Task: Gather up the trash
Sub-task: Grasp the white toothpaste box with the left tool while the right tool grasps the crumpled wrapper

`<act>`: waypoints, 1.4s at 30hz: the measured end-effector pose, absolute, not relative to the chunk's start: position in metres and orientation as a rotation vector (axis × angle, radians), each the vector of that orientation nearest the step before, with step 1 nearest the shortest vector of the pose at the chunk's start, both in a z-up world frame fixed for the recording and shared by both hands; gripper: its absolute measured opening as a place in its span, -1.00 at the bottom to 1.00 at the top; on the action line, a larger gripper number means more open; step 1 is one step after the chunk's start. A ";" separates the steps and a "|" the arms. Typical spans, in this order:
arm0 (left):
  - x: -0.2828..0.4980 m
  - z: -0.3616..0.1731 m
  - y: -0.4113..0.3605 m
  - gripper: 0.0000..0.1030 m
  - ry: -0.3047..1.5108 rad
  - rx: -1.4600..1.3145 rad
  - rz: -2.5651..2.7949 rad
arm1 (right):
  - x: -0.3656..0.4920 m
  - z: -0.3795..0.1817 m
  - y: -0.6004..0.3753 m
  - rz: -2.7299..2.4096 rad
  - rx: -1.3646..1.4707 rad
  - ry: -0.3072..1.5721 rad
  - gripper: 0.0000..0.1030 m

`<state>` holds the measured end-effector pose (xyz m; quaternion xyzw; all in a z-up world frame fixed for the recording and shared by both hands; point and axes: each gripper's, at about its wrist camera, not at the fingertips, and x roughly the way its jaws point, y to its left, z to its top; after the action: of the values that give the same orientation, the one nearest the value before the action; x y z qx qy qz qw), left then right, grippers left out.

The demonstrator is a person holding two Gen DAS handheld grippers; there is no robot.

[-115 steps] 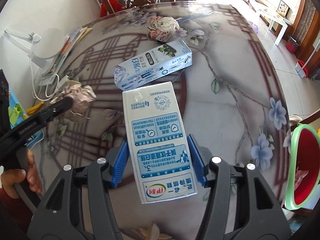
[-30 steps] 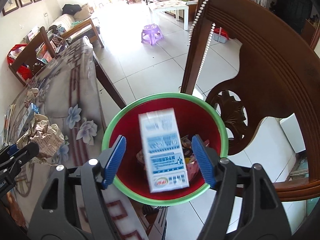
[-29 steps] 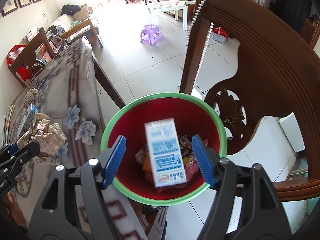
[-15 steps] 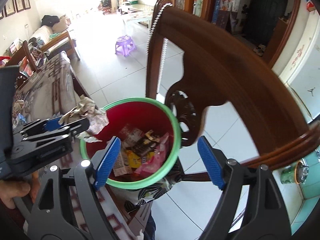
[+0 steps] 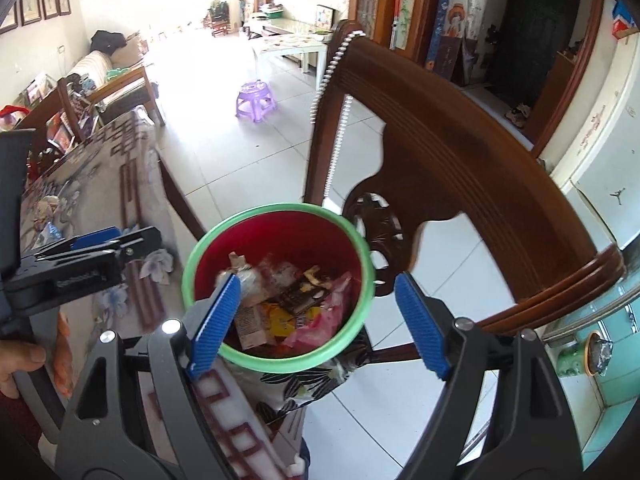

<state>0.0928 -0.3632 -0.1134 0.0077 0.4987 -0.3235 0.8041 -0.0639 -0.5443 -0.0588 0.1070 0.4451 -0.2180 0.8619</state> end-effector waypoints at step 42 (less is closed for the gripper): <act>0.136 -0.173 0.004 -0.06 1.103 -0.109 -0.216 | 0.199 -0.091 -0.234 0.184 0.132 0.951 0.54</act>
<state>0.1356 0.0041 -0.1727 -0.0518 0.5229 -0.1024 0.8447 0.1986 -0.2342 -0.0910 0.0634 0.4570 0.0883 0.8828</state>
